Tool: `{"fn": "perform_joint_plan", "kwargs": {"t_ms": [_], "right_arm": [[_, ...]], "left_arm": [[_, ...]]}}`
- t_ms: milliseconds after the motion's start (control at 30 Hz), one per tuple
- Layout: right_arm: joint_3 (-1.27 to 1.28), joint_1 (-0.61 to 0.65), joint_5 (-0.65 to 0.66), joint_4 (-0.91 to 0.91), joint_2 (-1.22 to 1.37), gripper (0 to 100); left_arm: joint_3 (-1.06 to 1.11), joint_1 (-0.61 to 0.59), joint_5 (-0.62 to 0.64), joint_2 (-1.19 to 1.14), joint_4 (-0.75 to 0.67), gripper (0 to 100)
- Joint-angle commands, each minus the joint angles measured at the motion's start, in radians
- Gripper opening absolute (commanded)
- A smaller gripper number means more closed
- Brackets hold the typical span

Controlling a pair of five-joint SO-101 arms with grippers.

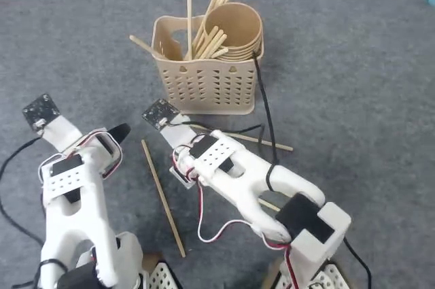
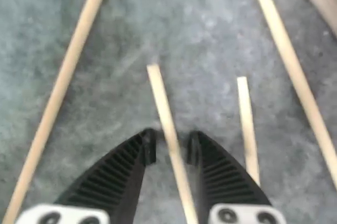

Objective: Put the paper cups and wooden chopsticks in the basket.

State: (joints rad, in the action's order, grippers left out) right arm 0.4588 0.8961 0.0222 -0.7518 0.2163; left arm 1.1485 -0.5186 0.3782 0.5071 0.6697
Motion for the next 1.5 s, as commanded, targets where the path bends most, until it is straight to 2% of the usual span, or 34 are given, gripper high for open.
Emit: {"fn": "perform_joint_plan", "kwargs": {"t_ms": [0, 133, 267, 533, 700, 833, 1133, 1333, 1467], "right_arm": [[-0.038, 0.002, -0.005, -0.005, 0.024, 1.7], [-0.043, 0.002, -0.006, -0.056, 0.022, 0.8], [-0.043, 0.010, -0.008, -0.182, -0.073, 0.9], [-0.017, 0.002, -0.008, -0.433, -0.579, 0.9], [0.041, 0.002, -0.035, -0.429, -0.935, 0.9], [0.144, 0.002, -0.169, -0.269, -1.193, 0.9], [0.601, -0.002, -0.173, 0.367, -1.692, 0.9], [0.812, -0.130, -0.172, 0.858, -1.796, 0.9], [0.789, -0.234, -0.172, 0.992, -1.794, 0.9]], "left_arm": [[-0.035, 0.000, 0.017, 0.000, -0.023, 38], [-0.035, 0.000, 0.017, 0.000, -0.023, 38], [-0.035, 0.000, 0.017, 0.002, -0.023, 38], [-0.035, 0.000, 0.017, 0.002, -0.023, 38], [-0.035, 0.000, 0.017, 0.002, -0.023, 38], [-0.035, 0.000, 0.015, 0.002, -0.023, 38], [-0.035, 0.000, 0.014, 0.002, -0.021, 38], [-0.035, 0.000, 0.012, 0.003, -0.021, 38], [-0.035, 0.000, 0.012, 0.003, -0.021, 38]]}}
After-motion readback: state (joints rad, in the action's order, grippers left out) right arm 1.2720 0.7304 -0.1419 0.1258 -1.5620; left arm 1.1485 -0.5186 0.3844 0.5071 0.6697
